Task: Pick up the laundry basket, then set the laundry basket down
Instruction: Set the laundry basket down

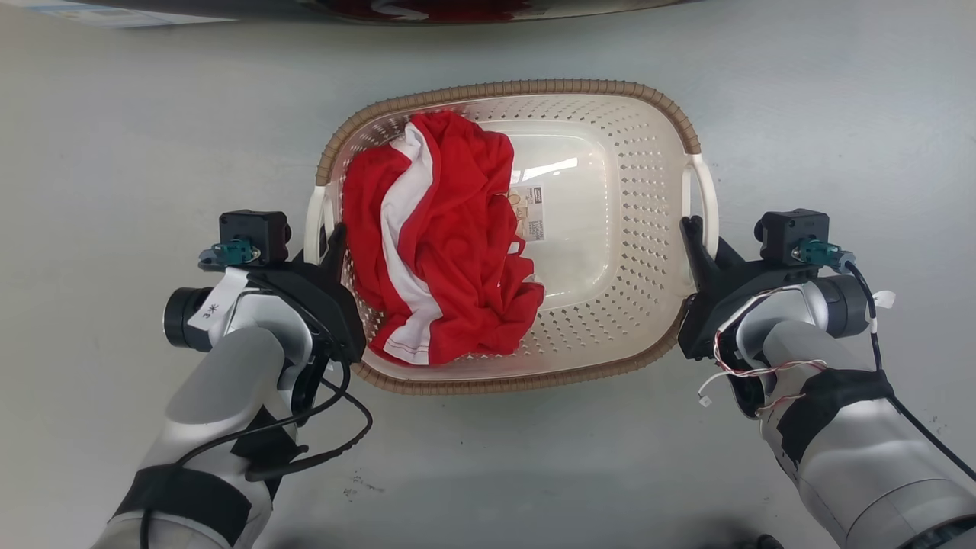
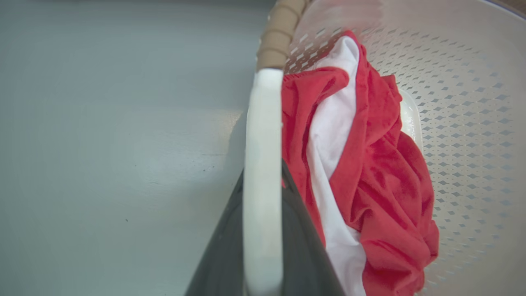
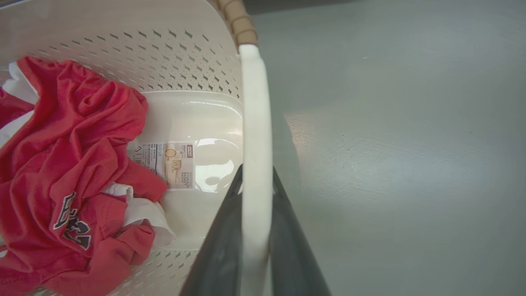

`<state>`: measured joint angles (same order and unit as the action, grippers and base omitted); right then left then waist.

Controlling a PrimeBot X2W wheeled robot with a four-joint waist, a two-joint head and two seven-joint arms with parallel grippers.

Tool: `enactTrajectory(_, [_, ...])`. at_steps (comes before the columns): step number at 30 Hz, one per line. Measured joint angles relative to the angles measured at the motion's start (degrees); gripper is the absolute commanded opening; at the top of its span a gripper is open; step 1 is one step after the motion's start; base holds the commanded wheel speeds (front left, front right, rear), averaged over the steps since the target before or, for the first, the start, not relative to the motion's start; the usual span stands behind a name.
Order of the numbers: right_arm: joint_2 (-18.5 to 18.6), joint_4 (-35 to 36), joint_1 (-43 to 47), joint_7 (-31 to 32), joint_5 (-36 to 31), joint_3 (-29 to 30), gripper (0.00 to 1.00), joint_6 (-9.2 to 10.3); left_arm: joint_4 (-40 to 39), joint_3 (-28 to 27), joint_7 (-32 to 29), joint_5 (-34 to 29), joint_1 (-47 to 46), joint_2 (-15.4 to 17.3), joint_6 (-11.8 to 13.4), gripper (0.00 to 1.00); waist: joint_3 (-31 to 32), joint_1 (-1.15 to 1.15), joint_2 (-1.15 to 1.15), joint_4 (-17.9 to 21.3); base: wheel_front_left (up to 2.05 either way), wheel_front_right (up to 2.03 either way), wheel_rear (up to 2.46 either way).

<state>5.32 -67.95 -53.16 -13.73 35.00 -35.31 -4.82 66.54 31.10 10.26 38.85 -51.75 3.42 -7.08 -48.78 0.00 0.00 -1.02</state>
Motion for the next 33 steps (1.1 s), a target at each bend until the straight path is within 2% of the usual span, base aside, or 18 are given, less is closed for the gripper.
enactTrajectory(4, [-0.02,-0.45,0.0,-0.01,-0.01,-0.05,0.02,-0.15,-0.03,0.96,-0.14,0.13,-0.03,0.01,0.01,0.0,0.17,0.0,0.0,0.0,0.0,0.0,0.0])
enactTrajectory(5, [-0.02,-0.54,0.01,-0.02,-0.01,-0.1,0.49,-0.23,-0.05,1.11,-0.08,0.13,-0.03,0.03,0.01,0.0,0.2,0.0,0.0,0.0,0.0,0.0,0.0])
enactTrajectory(6, [-0.02,-0.58,0.02,-0.03,-0.01,-0.16,0.99,-0.24,-0.07,1.15,-0.08,0.14,-0.07,0.07,0.01,0.15,0.23,0.0,0.0,0.01,0.0,0.0,0.0])
enactTrajectory(8, [0.2,-0.48,0.01,-0.07,-0.08,-0.29,1.0,-0.25,-0.31,2.1,-0.45,0.13,-0.07,0.55,-0.11,1.0,0.3,0.0,0.0,0.02,0.0,0.0,0.0])
enactTrajectory(22, [0.43,-0.71,1.66,-0.49,-2.69,-2.96,1.0,-1.32,-1.66,3.42,-0.48,1.92,0.73,1.65,-0.45,1.0,2.08,0.0,0.0,-0.1,0.0,0.0,0.0])
enactTrajectory(33, [0.1,0.37,5.11,-0.54,-2.52,-2.3,1.0,-1.58,-1.4,4.93,1.97,3.47,5.73,3.57,-0.45,1.0,8.66,0.0,0.0,0.53,0.0,0.0,0.0])
